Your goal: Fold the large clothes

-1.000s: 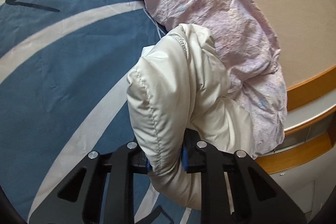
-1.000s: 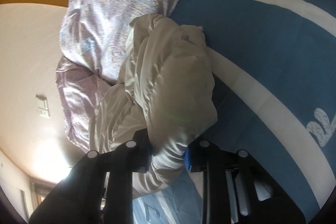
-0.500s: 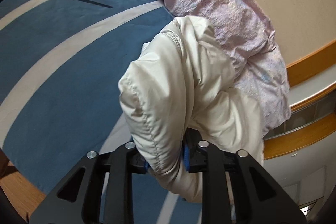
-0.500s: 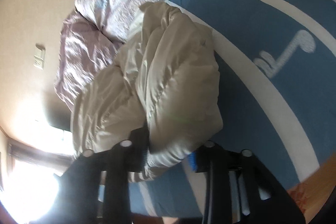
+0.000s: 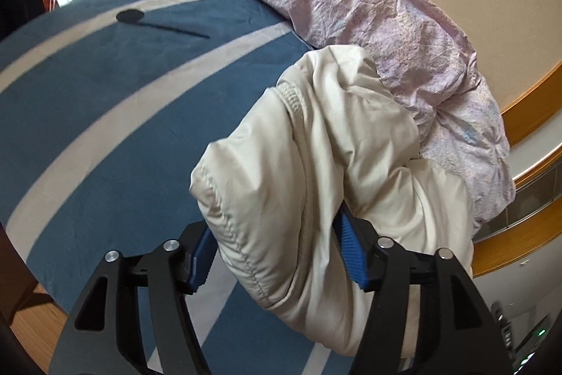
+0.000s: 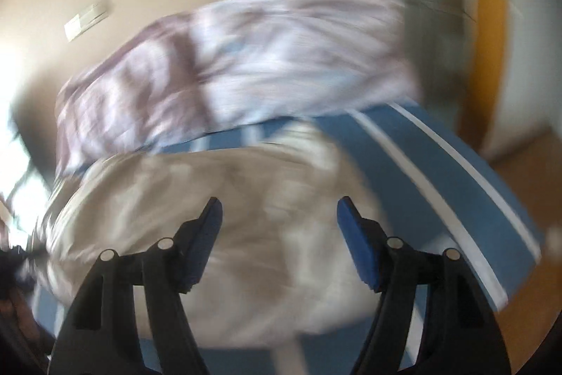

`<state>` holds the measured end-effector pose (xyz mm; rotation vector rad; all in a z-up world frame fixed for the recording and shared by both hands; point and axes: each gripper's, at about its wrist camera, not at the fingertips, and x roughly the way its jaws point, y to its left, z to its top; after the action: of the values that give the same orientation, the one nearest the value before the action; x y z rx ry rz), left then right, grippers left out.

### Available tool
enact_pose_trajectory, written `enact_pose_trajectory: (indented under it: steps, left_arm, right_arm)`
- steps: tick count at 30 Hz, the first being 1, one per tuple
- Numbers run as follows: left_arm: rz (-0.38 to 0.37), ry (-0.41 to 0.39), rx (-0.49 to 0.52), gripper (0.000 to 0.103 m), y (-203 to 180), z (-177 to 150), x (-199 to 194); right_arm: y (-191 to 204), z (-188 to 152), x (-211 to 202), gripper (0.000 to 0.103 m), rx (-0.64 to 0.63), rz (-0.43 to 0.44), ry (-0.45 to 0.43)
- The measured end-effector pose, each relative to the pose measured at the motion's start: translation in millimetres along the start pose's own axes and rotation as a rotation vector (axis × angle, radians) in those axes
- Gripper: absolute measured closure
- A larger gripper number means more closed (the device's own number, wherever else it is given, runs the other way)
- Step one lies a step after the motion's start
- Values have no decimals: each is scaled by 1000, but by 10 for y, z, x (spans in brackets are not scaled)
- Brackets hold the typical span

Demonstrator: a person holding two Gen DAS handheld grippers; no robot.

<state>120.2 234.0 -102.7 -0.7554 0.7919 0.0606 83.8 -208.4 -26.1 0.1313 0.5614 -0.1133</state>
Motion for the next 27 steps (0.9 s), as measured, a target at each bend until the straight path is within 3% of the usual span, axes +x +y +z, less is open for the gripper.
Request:
enact_pose_trajectory:
  steps: [4,9,16,22,27]
  left_arm:
    - [34,-11,31,36,-16,15,19]
    - [103,-49,146,25,-120,-8,16]
    - [71,-28,139,24,-99,3,89]
    - [26,-15,98,25,-77,-9,135]
    - [-9,0,61,25,-49,-24,194]
  right_arm:
    - [617,14,239,47,-140,64,14]
    - [974,-69,514,55,-233,38,51]
    - [1086,-191,690,55,-253,8,73]
    - [1107,-193,591,54,-220,36,9]
    - [1232,-335,844,53,-292,5,73]
